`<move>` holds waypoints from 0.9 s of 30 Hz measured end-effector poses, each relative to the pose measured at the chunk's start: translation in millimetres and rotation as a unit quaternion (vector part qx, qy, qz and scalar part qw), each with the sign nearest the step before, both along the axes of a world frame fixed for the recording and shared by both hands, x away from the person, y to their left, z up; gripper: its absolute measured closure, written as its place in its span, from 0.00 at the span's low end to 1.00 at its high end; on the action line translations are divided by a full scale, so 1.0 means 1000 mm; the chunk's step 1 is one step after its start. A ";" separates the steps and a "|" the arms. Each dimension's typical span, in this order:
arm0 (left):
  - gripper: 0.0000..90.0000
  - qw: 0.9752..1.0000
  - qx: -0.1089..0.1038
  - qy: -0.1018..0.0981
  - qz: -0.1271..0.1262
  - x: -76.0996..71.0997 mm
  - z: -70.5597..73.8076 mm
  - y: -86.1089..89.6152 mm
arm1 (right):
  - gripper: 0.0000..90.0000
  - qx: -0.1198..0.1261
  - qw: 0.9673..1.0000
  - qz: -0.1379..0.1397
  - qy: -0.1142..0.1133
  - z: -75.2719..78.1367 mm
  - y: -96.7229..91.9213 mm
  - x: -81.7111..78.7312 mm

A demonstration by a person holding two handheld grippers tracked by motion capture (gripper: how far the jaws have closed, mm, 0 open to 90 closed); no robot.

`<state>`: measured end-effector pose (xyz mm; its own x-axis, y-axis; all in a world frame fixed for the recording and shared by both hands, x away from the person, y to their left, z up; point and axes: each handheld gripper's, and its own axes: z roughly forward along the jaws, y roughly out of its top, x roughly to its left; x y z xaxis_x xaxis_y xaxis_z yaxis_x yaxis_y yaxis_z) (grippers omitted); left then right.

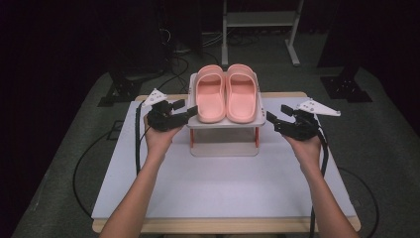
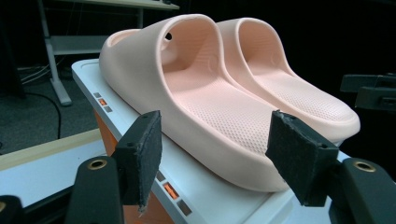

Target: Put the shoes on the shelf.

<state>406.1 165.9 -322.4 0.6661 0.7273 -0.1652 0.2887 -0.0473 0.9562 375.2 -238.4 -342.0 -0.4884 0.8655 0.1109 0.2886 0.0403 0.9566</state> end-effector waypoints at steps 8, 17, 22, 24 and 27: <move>0.37 1.000 -0.002 0.002 -0.004 -0.010 -0.010 0.005 | 0.35 -0.010 1.000 0.002 -0.003 -0.005 -0.002 -0.008; 0.36 1.000 -0.009 -0.004 -0.005 -0.018 -0.014 0.008 | 0.32 -0.007 1.000 0.003 -0.003 -0.008 -0.003 -0.015; 0.35 1.000 -0.014 -0.006 -0.004 -0.023 -0.015 0.011 | 0.31 -0.004 1.000 0.004 -0.003 -0.011 -0.003 -0.019; 0.34 1.000 -0.017 -0.007 -0.006 -0.025 -0.016 0.012 | 0.31 -0.004 1.000 0.005 -0.006 -0.013 -0.004 -0.020; 0.33 1.000 -0.020 -0.011 -0.008 -0.028 -0.017 0.013 | 0.30 0.000 1.000 0.007 -0.004 -0.015 -0.004 -0.022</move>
